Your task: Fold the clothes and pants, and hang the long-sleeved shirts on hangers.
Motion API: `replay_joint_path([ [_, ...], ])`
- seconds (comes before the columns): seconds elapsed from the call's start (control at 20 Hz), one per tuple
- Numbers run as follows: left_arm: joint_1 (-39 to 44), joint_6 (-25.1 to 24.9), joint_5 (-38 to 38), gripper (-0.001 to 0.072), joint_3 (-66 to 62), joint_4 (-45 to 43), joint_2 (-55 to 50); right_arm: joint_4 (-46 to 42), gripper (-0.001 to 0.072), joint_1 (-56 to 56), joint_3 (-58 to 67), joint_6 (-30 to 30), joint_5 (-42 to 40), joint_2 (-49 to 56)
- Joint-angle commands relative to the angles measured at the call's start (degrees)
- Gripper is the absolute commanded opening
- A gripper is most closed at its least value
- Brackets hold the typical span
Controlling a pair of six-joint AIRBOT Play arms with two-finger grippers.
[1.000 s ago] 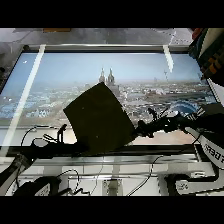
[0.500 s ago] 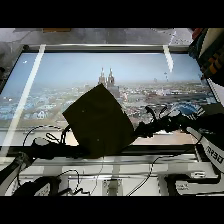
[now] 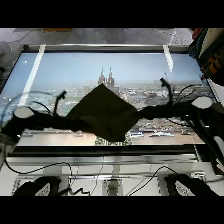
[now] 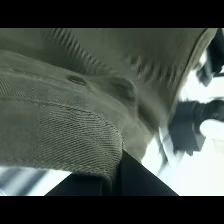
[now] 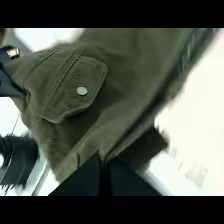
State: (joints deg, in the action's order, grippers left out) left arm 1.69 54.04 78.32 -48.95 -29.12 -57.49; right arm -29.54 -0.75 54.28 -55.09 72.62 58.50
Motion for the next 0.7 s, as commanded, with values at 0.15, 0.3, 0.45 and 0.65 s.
replay_joint_path([
  [0.15,0.0,3.6,-8.7,0.0027,-28.9,-3.8,11.0,-1.3,0.0019,0.0,17.7,-8.5,-9.8,-17.2],
  [0.3,0.0,4.0,-16.2,0.0027,-30.5,-3.8,17.9,-1.0,0.0018,0.0,24.5,-13.1,-10.6,-20.9],
  [0.45,0.0,13.0,-13.6,0.0027,-30.4,-3.9,22.2,-0.1,0.0019,0.0,29.9,-18.1,-9.4,-22.9],
  [0.65,0.0,23.4,-4.9,0.0027,-30.2,-11.5,21.8,-7.5,0.0019,0.0,30.4,-20.3,-8.7,-22.2],
])
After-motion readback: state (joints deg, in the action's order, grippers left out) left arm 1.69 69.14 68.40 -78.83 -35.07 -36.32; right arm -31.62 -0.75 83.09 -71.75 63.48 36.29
